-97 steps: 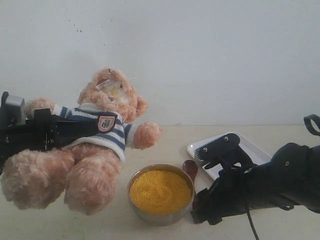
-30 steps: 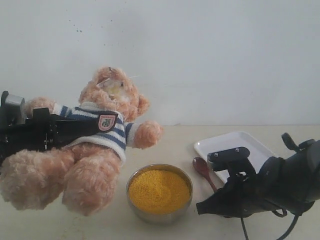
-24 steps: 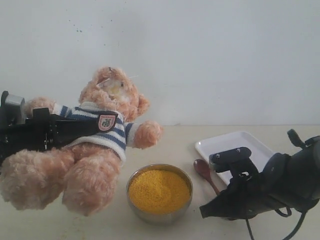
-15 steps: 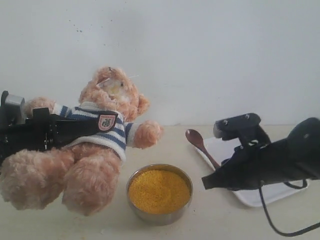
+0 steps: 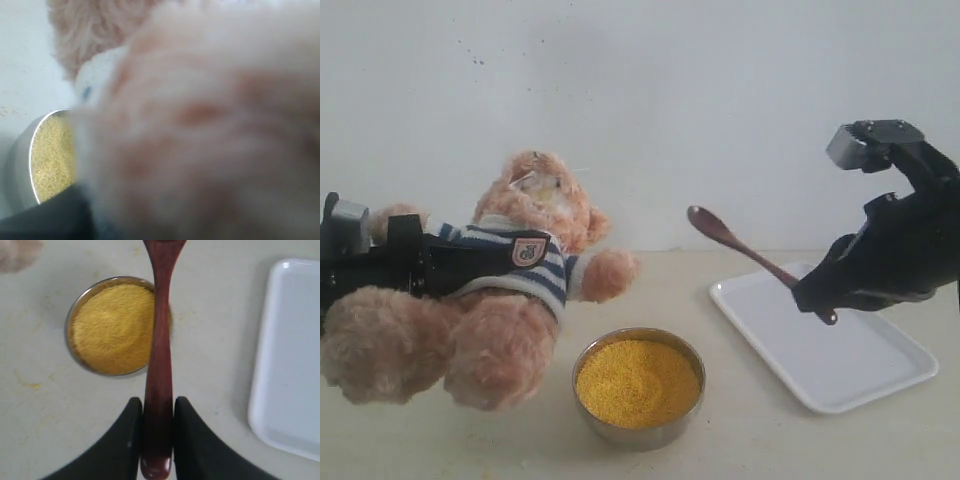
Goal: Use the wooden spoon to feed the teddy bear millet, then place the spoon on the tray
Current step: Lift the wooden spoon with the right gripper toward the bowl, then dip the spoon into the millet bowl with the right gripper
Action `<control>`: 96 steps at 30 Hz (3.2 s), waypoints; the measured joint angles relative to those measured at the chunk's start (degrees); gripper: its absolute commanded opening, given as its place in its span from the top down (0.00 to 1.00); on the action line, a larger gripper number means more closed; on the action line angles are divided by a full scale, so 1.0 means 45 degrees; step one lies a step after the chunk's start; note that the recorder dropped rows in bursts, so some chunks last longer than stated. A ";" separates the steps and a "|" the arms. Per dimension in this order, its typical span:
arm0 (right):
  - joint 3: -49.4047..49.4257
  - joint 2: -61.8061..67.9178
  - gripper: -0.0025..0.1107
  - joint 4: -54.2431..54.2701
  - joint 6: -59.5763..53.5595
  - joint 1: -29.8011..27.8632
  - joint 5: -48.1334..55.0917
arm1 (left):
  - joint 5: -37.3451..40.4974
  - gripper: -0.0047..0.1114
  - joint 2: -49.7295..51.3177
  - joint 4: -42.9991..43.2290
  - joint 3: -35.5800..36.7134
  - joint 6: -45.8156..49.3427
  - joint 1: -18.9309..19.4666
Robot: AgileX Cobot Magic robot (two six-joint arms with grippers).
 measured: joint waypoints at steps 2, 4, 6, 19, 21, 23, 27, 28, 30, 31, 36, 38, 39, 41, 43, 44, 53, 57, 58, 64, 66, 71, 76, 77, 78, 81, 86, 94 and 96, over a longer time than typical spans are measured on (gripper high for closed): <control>0.0000 -0.0055 0.98 -0.0229 -0.0136 0.0503 0.0478 | 0.0061 0.93 0.0000 0.0000 0.0000 -0.0201 0.0184; -0.0009 -0.0080 0.98 -0.0856 -0.0199 0.1092 0.0809 | 0.0167 0.93 0.0000 0.0000 0.0000 -0.0272 0.0366; -0.0009 -0.0103 0.98 -0.1820 0.0123 0.1756 0.0935 | 0.0238 0.93 0.0000 -0.0112 0.0000 -0.0279 0.0637; -0.0030 -0.0103 0.98 -0.9858 0.5195 0.5969 0.0752 | 0.0458 0.93 0.0000 -0.0488 0.0000 0.0562 0.2237; -0.0030 -0.0103 0.98 -1.1788 0.6281 0.7144 0.0883 | 0.0458 0.93 0.0000 -0.0488 0.0000 0.0586 0.2237; -0.0030 -0.0103 0.98 -1.6135 0.9022 0.8430 0.1083 | 0.0458 0.93 0.0000 -0.0488 0.0000 0.0618 0.2237; -0.0076 -0.0103 0.98 -1.9855 1.0907 0.9932 0.1118 | 0.0458 0.93 0.0000 -0.0513 0.0000 0.1027 0.2237; -0.0076 -0.0103 0.98 -1.9826 1.0574 1.0209 0.1117 | 0.0458 0.93 0.0000 -0.0601 0.0000 0.1111 0.2237; -0.0076 0.0247 0.98 -2.0105 1.0028 1.0868 0.1089 | 0.0458 0.93 0.0000 -0.0864 0.0000 0.1288 0.2237; -0.0106 0.0776 0.98 -2.0829 0.9913 1.1007 0.0890 | 0.0458 0.93 0.0000 -0.0917 0.0000 0.1334 0.2237; -0.2046 0.3755 0.98 -2.2534 0.9278 1.0842 0.3045 | 0.0458 0.93 0.0000 -0.0948 0.0000 0.1569 0.2237; -0.2480 0.4043 0.98 -2.2577 0.9169 1.0802 0.3348 | 0.0458 0.93 0.0000 -0.0948 0.0000 0.1596 0.2237; -0.2537 0.4043 0.98 -2.2528 0.9055 1.0780 0.3287 | 0.0458 0.93 0.0000 -0.0948 0.0000 0.1615 0.2237; -0.2599 0.4043 0.98 -2.2139 0.8503 1.0771 0.2956 | 0.0458 0.93 0.0000 -0.0948 0.0000 0.1646 0.2237; -0.2621 0.4055 0.98 -2.1696 0.7956 1.0771 0.2450 | 0.0458 0.93 0.0000 -0.0888 0.0000 0.1645 0.2237; -0.2621 0.4074 0.98 -2.1624 0.7908 1.0749 0.2165 | 0.0458 0.93 0.0000 -0.0867 0.0000 0.1645 0.2237; -0.2621 0.4074 0.98 -2.1273 0.8144 0.9594 0.1391 | 0.0458 0.93 0.0000 -0.0655 0.0000 0.1645 0.2237; -0.2621 0.4074 0.98 -2.1009 0.7856 0.9471 0.1441 | 0.0458 0.93 0.0000 -0.0263 0.0000 0.1645 0.2237; -0.2621 0.4074 0.98 -2.0945 0.7828 0.9471 0.1449 | 0.0458 0.93 0.0000 -0.0189 0.0000 0.1645 0.2237; -0.2621 0.4074 0.98 -2.0074 0.7403 0.9463 0.1449 | 0.0458 0.93 0.0000 0.0252 0.0000 0.1645 0.2237; -0.2621 0.4074 0.98 -1.9868 0.7283 0.9463 0.1365 | 0.0458 0.93 0.0000 0.0380 0.0000 0.1645 0.2237; -0.2621 0.4097 0.98 -1.9812 0.7266 0.9349 0.1134 | 0.0458 0.93 0.0000 0.0561 0.0000 0.1645 0.2237; -0.2621 0.4184 0.98 -1.9812 0.7266 0.9075 0.1662 | 0.0309 0.93 0.0000 0.0583 0.0000 0.1645 0.2237; -0.2621 0.4222 0.98 -1.9812 0.7266 0.9061 0.1864 | 0.0314 0.93 0.0000 0.0583 0.0000 0.1645 0.2237; -0.2621 0.4218 0.98 -1.9812 0.7266 0.9043 0.2024 | 0.0314 0.93 0.0000 0.0583 0.0000 0.1645 0.2237; -0.2621 0.4218 0.98 -1.9758 0.7266 0.9043 0.2568 | 0.0283 0.93 0.0000 0.0589 0.0000 0.1645 0.2237; -0.2621 0.4218 0.98 -1.8864 0.7254 0.9011 0.2797 | 0.0283 0.93 0.0000 0.0642 0.0000 0.1645 0.2237; -0.2621 0.4218 0.98 -1.8122 0.8653 0.9011 0.1589 | 0.0273 0.93 0.0000 0.0668 0.0000 0.1645 0.2237; -0.2621 0.4218 0.98 -1.8122 0.8983 0.9011 0.1415 | 0.0273 0.93 0.0000 0.0668 0.0000 0.1645 0.2237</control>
